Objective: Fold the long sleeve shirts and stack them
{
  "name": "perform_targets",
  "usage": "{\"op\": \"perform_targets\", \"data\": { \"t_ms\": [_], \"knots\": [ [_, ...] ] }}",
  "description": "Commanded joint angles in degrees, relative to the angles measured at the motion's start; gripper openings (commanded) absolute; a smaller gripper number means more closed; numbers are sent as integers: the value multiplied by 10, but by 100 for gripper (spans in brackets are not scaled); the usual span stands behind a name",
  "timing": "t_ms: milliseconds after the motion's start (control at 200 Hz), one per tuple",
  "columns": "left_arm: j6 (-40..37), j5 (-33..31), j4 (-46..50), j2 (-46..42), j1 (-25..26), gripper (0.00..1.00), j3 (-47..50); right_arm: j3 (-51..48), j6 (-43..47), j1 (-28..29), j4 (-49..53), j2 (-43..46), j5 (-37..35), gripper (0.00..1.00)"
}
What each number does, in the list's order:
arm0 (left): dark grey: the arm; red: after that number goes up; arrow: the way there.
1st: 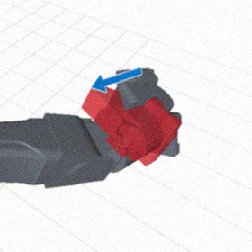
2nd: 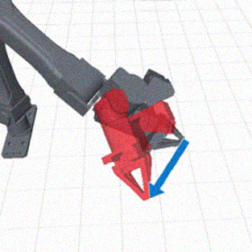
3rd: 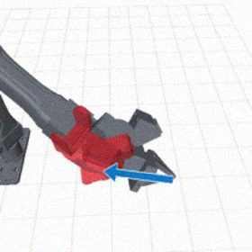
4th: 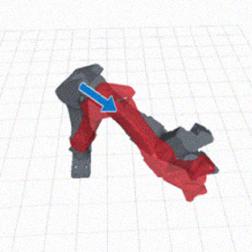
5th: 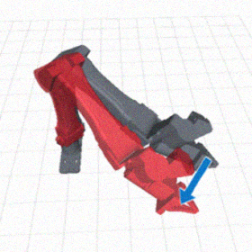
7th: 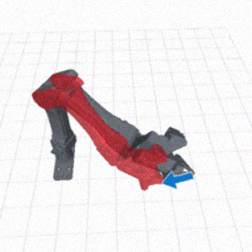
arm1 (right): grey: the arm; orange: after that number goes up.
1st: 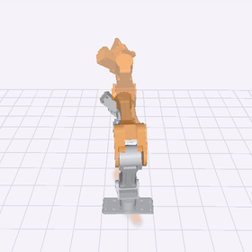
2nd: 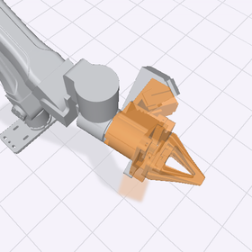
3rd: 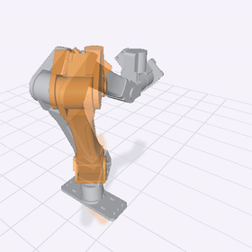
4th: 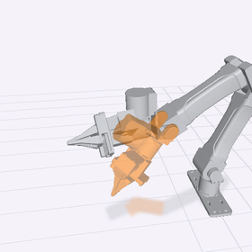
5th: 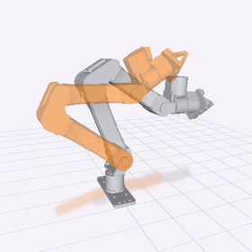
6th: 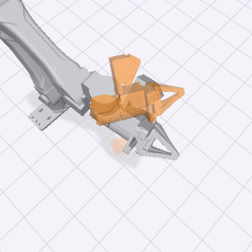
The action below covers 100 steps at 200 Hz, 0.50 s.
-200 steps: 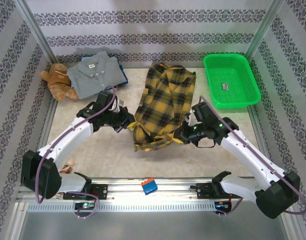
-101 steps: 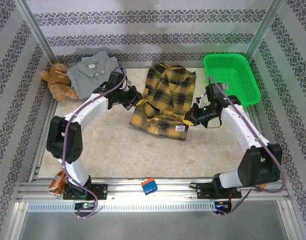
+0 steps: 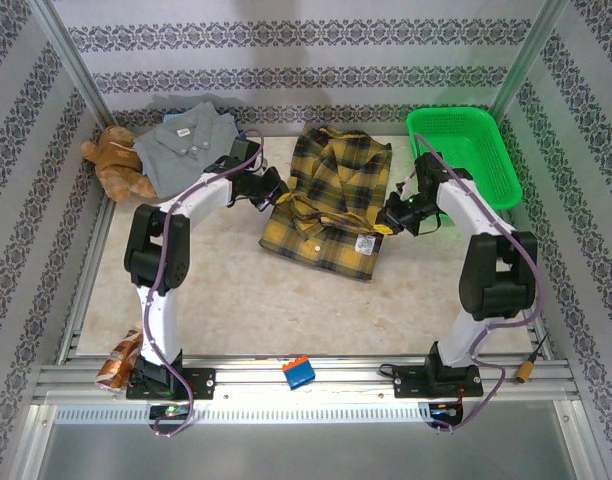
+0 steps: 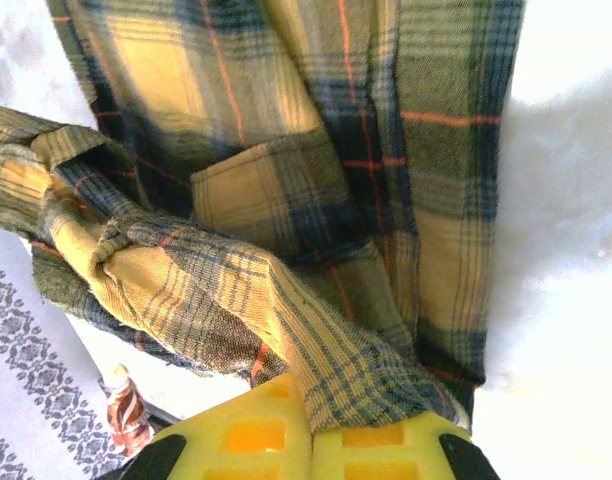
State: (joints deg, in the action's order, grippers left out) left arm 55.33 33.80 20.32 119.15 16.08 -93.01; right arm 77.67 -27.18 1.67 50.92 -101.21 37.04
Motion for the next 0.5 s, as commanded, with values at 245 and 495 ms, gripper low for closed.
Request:
{"op": "perform_targets", "data": {
  "t_ms": [245,495],
  "knots": [
    [-17,-10,4,83,-14,0,-90,85,32,-16,9,-104,-25,0],
    [0,-17,-19,122,-18,0,-106,142,40,-16,3,-169,-42,0]
  ]
}}
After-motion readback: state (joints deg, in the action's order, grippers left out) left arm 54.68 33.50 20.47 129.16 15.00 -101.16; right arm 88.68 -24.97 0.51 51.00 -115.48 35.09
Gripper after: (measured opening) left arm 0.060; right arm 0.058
